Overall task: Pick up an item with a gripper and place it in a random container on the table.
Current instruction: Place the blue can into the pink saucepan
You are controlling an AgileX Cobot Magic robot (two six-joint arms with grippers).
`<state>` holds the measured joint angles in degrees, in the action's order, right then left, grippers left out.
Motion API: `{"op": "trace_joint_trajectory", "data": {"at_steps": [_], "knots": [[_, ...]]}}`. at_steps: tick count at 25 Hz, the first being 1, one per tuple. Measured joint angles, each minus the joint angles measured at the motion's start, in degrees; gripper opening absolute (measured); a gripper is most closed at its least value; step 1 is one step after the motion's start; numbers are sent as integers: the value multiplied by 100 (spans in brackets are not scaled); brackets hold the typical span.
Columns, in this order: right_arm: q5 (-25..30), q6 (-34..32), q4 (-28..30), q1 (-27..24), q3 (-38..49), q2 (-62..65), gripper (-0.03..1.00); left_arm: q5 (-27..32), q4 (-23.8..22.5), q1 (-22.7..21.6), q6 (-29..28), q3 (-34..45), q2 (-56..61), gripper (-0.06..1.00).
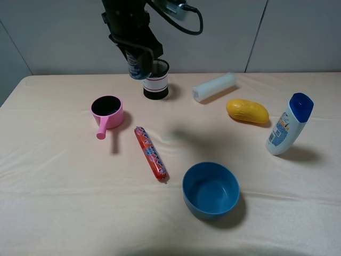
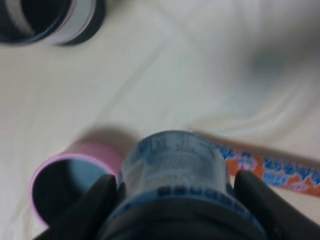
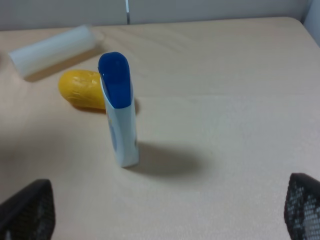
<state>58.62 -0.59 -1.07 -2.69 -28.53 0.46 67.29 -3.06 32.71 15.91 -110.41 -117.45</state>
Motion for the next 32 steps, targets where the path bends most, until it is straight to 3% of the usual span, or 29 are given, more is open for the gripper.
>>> {"op": "trace_joint_trajectory", "data": {"at_steps": [10, 25, 32], "knots": [[0, 0, 0, 0, 0, 0, 69, 0, -1, -750, 36, 442, 107, 51], [0, 0, 0, 0, 0, 0, 69, 0, 306, -1405, 326, 498, 125, 51], [0, 0, 0, 0, 0, 0, 69, -17, 306, -1489, 435, 1319, 212, 51]]}}
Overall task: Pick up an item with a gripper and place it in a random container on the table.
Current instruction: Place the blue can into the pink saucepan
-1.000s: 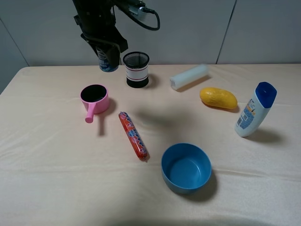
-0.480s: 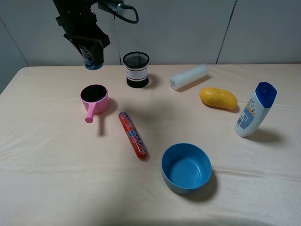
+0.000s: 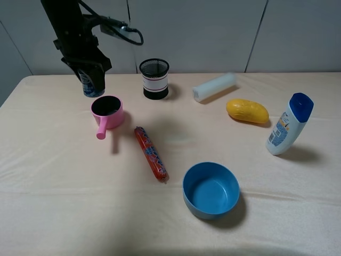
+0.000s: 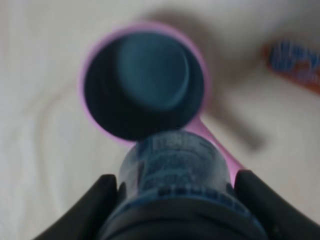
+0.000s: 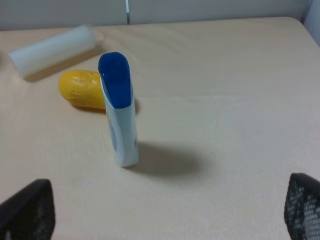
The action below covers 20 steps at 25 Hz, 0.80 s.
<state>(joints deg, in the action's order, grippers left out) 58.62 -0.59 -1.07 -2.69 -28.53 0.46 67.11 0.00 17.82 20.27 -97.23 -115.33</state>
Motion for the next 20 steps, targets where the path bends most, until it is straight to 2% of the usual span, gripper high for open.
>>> {"op": "trace_joint_trajectory", "data": {"at_steps": [3, 9, 17, 20], "knots": [[0, 0, 0, 0, 0, 0, 69, -167, 0, 0, 11, 408, 19, 51], [0, 0, 0, 0, 0, 0, 69, -1058, 0, 0, 13, 1131, 38, 51], [0, 0, 0, 0, 0, 0, 69, -2030, 0, 0, 18, 1319, 38, 51], [0, 0, 0, 0, 0, 0, 69, -2231, 0, 0, 18, 1319, 38, 51]]}}
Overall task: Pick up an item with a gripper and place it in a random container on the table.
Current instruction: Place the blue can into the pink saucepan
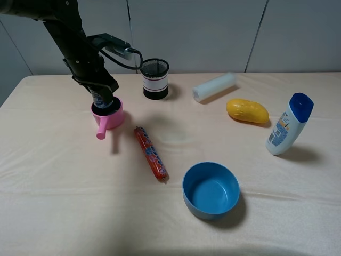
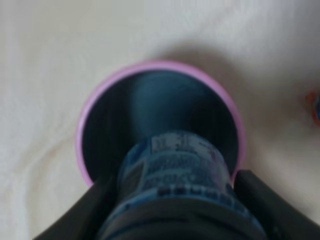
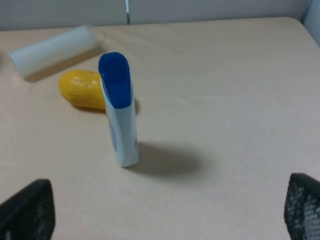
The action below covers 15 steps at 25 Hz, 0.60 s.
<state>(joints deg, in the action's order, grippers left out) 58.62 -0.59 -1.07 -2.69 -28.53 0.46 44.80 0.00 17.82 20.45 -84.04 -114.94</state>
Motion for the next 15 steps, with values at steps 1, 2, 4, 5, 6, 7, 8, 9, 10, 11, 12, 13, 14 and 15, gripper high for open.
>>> {"op": "trace_joint_trajectory", "data": {"at_steps": [1, 2, 4, 5, 6, 7, 8, 9, 10, 11, 12, 13, 14, 15], "knots": [[0, 0, 0, 0, 0, 0, 69, -8, 0, 0, 0, 0, 0, 51], [0, 0, 0, 0, 0, 0, 69, -8, 0, 0, 0, 0, -7, 51], [0, 0, 0, 0, 0, 0, 69, -14, 0, 0, 0, 0, -38, 51], [0, 0, 0, 0, 0, 0, 69, -44, 0, 0, 0, 0, -51, 51], [0, 0, 0, 0, 0, 0, 69, -79, 0, 0, 0, 13, -55, 51], [0, 0, 0, 0, 0, 0, 69, -118, 0, 0, 0, 12, -55, 51], [0, 0, 0, 0, 0, 0, 69, -178, 0, 0, 0, 25, -55, 51], [0, 0, 0, 0, 0, 0, 69, -259, 0, 0, 0, 39, -55, 51], [0, 0, 0, 0, 0, 0, 69, -333, 0, 0, 0, 66, -55, 51], [0, 0, 0, 0, 0, 0, 69, -427, 0, 0, 0, 112, -55, 51], [0, 0, 0, 0, 0, 0, 69, -488, 0, 0, 0, 155, -57, 51], [0, 0, 0, 0, 0, 0, 69, -530, 0, 0, 0, 201, -70, 51], [0, 0, 0, 0, 0, 0, 69, -566, 0, 0, 0, 248, -87, 51], [0, 0, 0, 0, 0, 0, 69, -603, 0, 0, 0, 310, -95, 51]]}}
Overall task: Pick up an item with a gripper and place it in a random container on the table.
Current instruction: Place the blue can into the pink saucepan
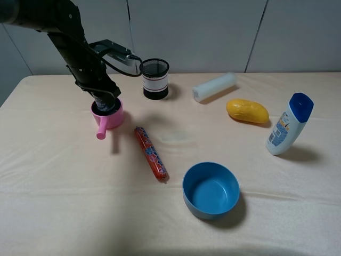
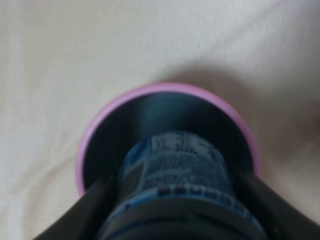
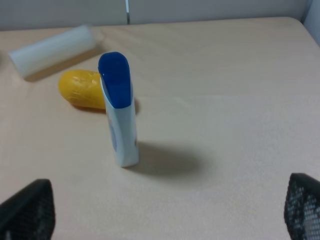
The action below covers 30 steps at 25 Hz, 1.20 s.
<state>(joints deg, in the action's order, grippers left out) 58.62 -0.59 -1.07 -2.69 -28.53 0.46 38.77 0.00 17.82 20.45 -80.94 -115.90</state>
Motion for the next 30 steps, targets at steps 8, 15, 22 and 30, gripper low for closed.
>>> {"op": "trace_joint_trajectory", "data": {"at_steps": [8, 15, 22, 30], "knots": [[0, 0, 0, 0, 0, 0, 69, -178, 0, 0, 6, 303, -44, 51], [0, 0, 0, 0, 0, 0, 69, -295, 0, 0, -7, 318, -44, 51], [0, 0, 0, 0, 0, 0, 69, -597, 0, 0, -335, 318, -44, 80], [0, 0, 0, 0, 0, 0, 69, -668, 0, 0, -354, 318, -44, 83]]}}
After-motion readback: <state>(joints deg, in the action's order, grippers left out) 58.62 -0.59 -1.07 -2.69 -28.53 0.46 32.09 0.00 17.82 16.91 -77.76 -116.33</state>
